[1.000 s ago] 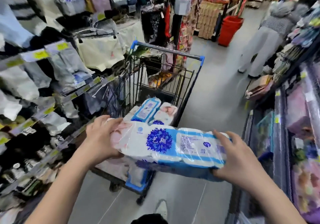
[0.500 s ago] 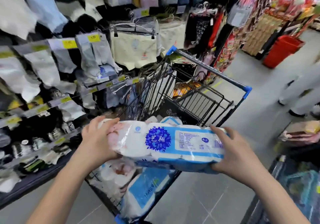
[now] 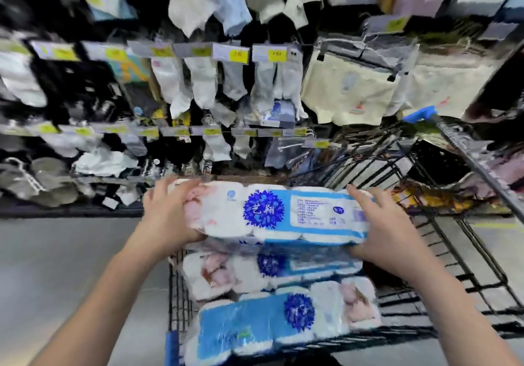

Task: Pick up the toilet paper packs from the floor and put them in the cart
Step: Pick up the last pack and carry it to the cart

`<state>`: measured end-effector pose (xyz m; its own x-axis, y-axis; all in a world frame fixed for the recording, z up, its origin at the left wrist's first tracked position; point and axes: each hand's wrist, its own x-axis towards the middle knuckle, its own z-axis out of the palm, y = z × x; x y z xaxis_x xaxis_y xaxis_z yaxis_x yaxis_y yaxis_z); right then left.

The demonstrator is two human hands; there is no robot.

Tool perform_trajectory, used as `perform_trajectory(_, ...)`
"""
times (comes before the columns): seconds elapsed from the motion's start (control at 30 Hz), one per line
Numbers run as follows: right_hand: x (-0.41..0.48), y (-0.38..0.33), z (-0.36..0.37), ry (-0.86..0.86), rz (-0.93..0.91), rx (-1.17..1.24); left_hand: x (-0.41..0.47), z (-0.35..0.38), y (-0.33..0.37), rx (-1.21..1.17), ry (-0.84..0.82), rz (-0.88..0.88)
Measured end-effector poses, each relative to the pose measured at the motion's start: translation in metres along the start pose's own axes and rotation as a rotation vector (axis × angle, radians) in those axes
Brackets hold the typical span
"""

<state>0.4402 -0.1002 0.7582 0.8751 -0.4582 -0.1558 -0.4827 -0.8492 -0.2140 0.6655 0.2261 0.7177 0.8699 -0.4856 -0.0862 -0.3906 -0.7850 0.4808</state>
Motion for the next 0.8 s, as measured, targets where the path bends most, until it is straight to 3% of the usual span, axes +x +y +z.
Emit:
perform_trajectory(0.33,0.1,0.035,0.005,-0.098,-0.203,-0.02,-0.001,0.026,0.045,-0.054,0.083,-0.271)
perform_trajectory(0.8,0.131,0.049,0.079,-0.286,-0.139,-0.098,0.018,0.098,0.035,0.015,-0.052,-0.387)
